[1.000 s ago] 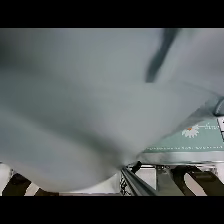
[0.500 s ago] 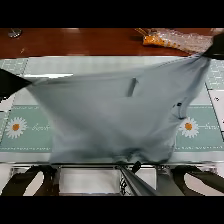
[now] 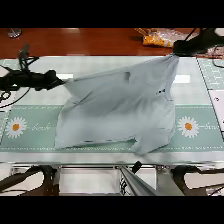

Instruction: Fold the shirts.

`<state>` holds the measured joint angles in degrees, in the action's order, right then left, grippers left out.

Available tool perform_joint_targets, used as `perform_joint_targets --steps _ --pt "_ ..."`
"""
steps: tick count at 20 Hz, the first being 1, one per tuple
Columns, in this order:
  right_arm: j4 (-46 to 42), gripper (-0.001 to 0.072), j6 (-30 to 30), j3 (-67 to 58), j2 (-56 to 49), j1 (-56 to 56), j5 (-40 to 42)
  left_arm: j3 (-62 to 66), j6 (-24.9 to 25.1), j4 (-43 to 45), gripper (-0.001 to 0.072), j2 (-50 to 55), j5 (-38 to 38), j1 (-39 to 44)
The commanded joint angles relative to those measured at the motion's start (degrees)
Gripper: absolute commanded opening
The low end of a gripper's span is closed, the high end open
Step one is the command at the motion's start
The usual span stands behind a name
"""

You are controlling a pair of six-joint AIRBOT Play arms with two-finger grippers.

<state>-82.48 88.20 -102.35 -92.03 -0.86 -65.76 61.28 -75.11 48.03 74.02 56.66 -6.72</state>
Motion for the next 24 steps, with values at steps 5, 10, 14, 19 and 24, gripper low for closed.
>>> perform_joint_targets --steps 5,10,14,19,24 --pt "4.28 0.0027 1.64 0.04 -13.68 -0.02 -3.63 -0.35 1.60 -5.22 0.0021 15.63 -3.52 0.61" --pt "4.11 0.0186 1.31 0.02 -12.11 -0.26 -4.59 5.79 1.57 -5.20 0.0307 15.65 4.09 -3.76" --pt "0.52 0.0447 -4.13 -2.10 -5.73 -2.05 -11.80 20.17 -1.44 -4.66 0.0323 15.63 26.23 -13.79" --pt "-3.56 0.0445 -4.22 -0.31 0.83 -6.99 -18.71 16.98 -4.44 10.75 0.0511 7.56 39.01 -23.02" --pt "3.50 0.0479 -5.99 11.37 3.58 -12.02 -18.93 -7.21 -2.19 13.99 0.0533 -5.35 33.40 -28.92"
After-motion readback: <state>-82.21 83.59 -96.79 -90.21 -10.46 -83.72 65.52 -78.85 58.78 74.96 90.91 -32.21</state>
